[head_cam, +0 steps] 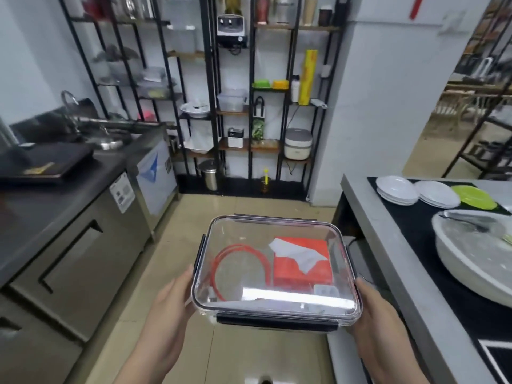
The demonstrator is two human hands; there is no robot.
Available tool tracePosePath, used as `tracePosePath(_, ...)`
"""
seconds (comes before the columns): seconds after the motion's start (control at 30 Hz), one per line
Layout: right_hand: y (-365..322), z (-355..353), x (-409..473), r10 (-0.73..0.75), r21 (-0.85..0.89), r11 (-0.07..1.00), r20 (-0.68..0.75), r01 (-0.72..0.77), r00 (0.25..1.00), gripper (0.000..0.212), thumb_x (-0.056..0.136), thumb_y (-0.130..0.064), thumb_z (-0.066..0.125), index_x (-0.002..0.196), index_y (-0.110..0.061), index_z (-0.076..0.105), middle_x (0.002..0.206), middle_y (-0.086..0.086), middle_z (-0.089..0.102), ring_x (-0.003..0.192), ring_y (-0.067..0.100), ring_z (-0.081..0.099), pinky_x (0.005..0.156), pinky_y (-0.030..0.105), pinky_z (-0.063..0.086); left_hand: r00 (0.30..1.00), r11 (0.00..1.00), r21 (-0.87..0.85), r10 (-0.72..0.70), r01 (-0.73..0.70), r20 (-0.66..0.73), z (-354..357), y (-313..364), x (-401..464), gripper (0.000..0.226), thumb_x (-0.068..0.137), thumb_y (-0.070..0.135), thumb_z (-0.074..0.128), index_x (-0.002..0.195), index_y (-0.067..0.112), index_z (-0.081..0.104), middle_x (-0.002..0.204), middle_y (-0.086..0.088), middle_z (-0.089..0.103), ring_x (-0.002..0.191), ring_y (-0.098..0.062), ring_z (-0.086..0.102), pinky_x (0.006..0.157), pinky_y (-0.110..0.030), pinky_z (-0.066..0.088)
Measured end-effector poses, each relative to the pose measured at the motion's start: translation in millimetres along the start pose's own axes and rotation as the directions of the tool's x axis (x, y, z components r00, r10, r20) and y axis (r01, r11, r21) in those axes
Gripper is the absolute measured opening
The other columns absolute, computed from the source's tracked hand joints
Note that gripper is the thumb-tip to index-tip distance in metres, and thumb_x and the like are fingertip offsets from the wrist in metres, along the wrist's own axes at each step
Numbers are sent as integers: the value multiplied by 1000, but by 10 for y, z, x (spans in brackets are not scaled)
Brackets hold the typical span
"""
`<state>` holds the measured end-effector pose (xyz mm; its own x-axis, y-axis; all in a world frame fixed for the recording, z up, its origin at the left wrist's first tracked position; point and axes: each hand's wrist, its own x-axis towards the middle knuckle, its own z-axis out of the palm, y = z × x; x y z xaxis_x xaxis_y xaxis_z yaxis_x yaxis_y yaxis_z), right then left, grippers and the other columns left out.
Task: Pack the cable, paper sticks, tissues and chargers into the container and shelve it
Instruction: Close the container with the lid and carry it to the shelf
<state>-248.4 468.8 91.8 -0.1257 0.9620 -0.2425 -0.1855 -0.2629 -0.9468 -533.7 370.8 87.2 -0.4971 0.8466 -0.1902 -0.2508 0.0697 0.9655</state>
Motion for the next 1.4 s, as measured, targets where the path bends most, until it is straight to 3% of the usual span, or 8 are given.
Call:
tracePosePath(0.27,-61,543,1755,14,11,1000,25,-14,1000,29,97,-34,53,100,-10,70,113,22,70,111,43,63,100,62,46,999,1000,-28,-3,2,-51,184,297,1597,35,102,33,46,106,20,79,112,-7,76,107,-21,71,98,-46,48)
tracePosePath(0.47,-321,1045,2997,36,5,999,139,-37,990,21,97,-14,56,92,-1,71,89,13,74,72,11,75,65,21,59,989,996,-82,5,-17,-147,289,567,2702,32,96,31,53,102,14,80,109,-14,76,104,-31,72,100,-52,47)
tracePosePath(0.63,-432,1441,3712,59,108,991,163,-77,985,56,84,-31,73,130,-3,60,121,15,70,113,34,66,101,57,47,987,998,-61,2,-12,-162,233,705,3553,34,93,38,54,108,18,78,113,-11,75,108,-28,70,99,-52,47)
tracePosePath(0.97,-597,2587,5342,-46,-145,988,98,60,994,21,93,-2,61,106,-10,75,90,2,79,82,9,74,54,15,54,980,996,-81,-61,46,-192,59,886,5618,34,99,37,51,108,19,78,113,-9,76,108,-27,70,101,-53,46)
tracePosePath(1.03,-686,2917,5729,-49,-158,985,94,63,994,19,93,-7,61,106,-9,76,90,4,79,80,8,74,58,20,58,976,991,-124,-79,54,-203,-4,981,6133,37,98,37,52,108,11,77,109,-10,77,105,-30,71,102,-52,46)
tracePosePath(1.13,-831,3334,6197,-10,-113,993,76,19,997,25,94,-21,61,111,-8,73,102,11,77,99,22,72,80,37,60,960,990,-128,-90,58,-264,7,1215,6762,41,97,41,52,109,8,74,97,-8,79,92,-24,75,92,-41,52)
tracePosePath(1.27,-1021,3922,6895,-143,-223,965,-14,136,990,22,99,-27,54,110,-30,72,91,-16,77,79,-10,68,60,5,48,939,996,-86,-51,23,-341,-33,1539,7642,33,98,38,55,96,13,75,76,1,79,63,-8,74,60,-22,53)
tracePosePath(1.4,-1055,4291,7421,-209,-245,954,-146,170,967,17,95,-29,56,91,-17,68,80,-8,69,61,-5,63,57,16,47,928,995,-94,-1,-37,-373,-12,1670,8231,22,96,32,60,94,19,77,84,-3,80,73,-13,76,67,-27,56)
